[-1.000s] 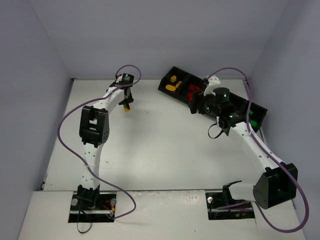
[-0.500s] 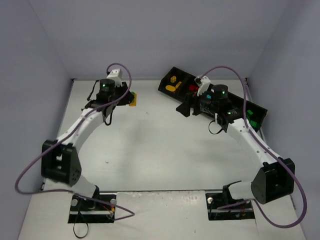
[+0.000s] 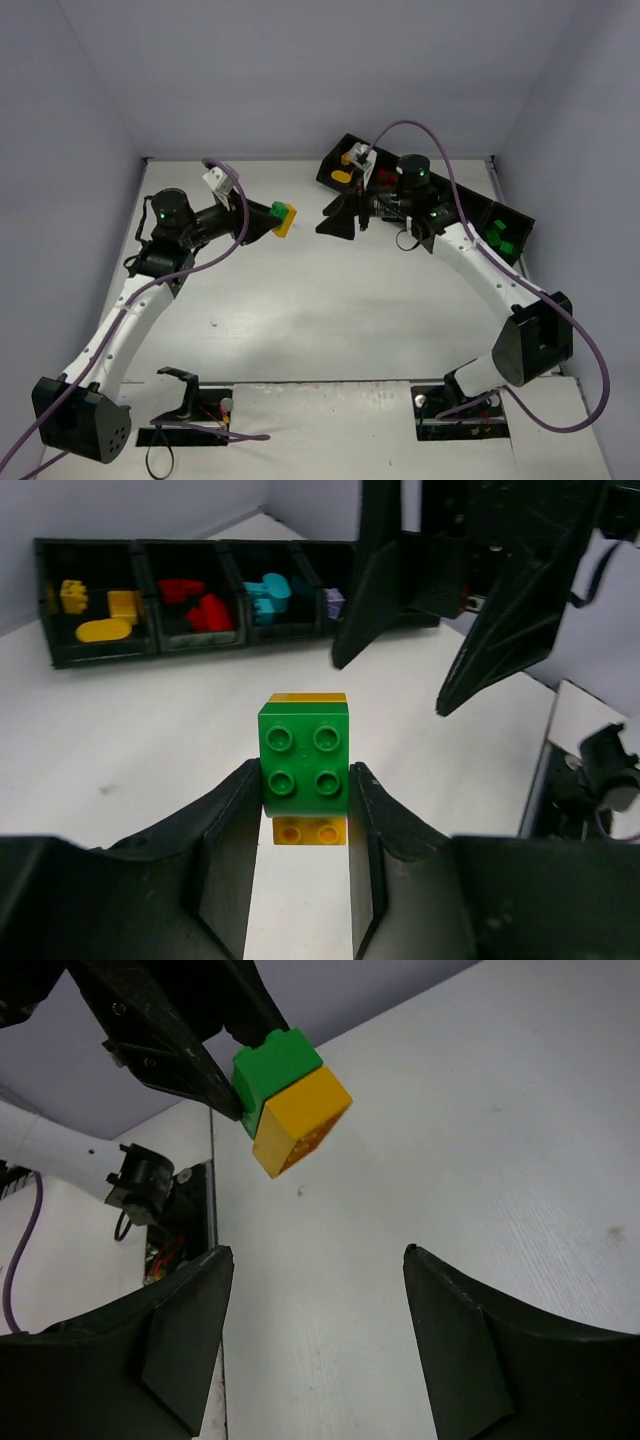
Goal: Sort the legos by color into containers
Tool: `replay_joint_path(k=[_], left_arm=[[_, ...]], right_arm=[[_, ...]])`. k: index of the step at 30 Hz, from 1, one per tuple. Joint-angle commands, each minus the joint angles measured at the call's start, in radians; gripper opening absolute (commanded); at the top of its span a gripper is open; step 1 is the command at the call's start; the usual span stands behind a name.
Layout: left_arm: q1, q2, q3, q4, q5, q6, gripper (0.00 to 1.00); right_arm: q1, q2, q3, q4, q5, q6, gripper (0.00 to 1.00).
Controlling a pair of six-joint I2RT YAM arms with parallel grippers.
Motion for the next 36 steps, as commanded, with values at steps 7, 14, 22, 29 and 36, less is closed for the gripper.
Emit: replay_joint_path(k=[7,14,22,29,36], left_arm=[[0.006,-0.072,0.021,0.102,0.244,-0.079,0.0],[0.004,-0.067,0.009,0.129,0.284,-0.145,0.0],[0.004,-0.056,0.018,0.117,0.27,-0.13,0.0],[0.006,-0.045,0.029,0.076,0.262,-0.099,0.0],[0.006,-0.053,0.029,0.074,0.236,-0.087,0.0]], right_arm=[[0.068,0.042,0.096,0.143,-0.146,-0.043,0.66],[0.101,0.063,0.134,0.163,-0.197,-0.056,0.6],[0.138,0.078,0.159,0.163,-0.208,-0.047,0.54],[0.158,0.072,0.157,0.163,-0.217,-0.039,0.54],[0.15,0.051,0.121,0.08,-0.205,-0.109,0.54]])
